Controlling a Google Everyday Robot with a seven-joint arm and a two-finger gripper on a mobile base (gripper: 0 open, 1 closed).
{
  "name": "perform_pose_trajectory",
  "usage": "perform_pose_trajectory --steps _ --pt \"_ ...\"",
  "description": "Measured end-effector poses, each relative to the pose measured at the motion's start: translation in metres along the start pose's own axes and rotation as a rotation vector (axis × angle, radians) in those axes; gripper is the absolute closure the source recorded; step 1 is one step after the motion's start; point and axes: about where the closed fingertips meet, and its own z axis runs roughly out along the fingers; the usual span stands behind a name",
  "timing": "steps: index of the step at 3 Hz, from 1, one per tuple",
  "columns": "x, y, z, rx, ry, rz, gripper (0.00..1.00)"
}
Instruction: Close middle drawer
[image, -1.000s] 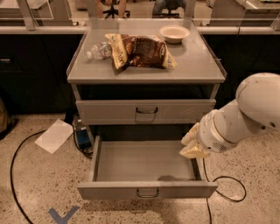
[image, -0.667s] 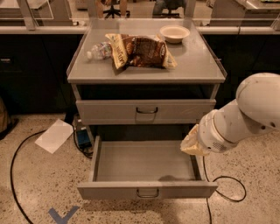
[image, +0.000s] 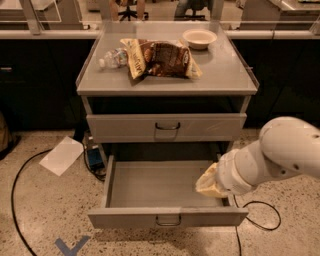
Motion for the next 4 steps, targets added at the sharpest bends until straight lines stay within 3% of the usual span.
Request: perform_pose_trajectory --steps 1,2,3,4 --pt "0.022 0.021 0.051 -0.045 -0.003 0.004 1.00" --pt "0.051 0.041 0.095 -0.083 0.060 0.002 1.00" --pt "0.082 0.062 0.133 -0.136 0.111 0.040 1.00" --pt "0.082 0.062 0.133 -0.136 0.110 0.040 1.00"
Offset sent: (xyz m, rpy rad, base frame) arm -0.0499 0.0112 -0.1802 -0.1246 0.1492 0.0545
